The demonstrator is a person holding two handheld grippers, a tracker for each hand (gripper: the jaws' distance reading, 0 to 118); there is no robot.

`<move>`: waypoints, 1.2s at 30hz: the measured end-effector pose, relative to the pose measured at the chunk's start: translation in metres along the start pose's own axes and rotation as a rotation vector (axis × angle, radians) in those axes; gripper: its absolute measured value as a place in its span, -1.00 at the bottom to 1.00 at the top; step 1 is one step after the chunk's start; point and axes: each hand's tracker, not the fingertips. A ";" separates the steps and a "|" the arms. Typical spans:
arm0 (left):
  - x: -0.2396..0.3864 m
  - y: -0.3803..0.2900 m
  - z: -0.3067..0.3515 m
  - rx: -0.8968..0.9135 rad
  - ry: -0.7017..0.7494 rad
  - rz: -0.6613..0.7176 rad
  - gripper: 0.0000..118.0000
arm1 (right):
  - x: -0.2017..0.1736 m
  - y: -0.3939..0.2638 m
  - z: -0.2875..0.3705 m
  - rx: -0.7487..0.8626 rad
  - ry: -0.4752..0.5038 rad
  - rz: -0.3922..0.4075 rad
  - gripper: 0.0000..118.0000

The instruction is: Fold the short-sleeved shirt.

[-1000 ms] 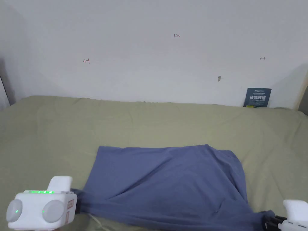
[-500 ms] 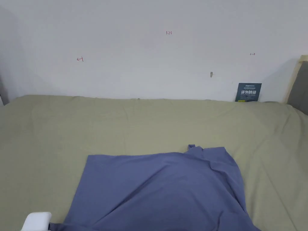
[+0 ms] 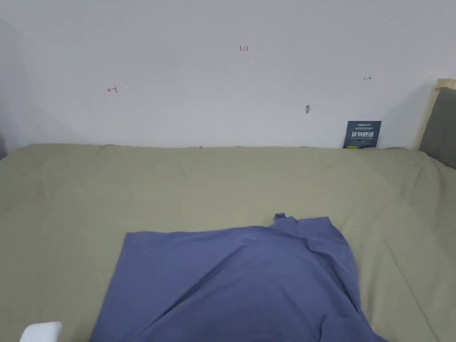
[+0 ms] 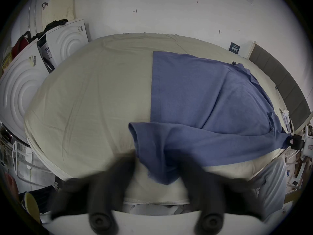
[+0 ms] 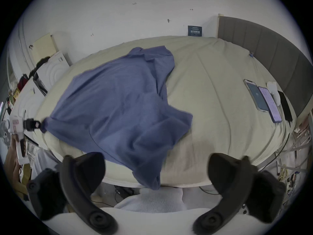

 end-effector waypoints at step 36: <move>0.019 0.009 0.044 0.105 -0.113 0.079 -1.00 | -0.025 0.007 0.044 0.114 -0.064 0.044 -0.99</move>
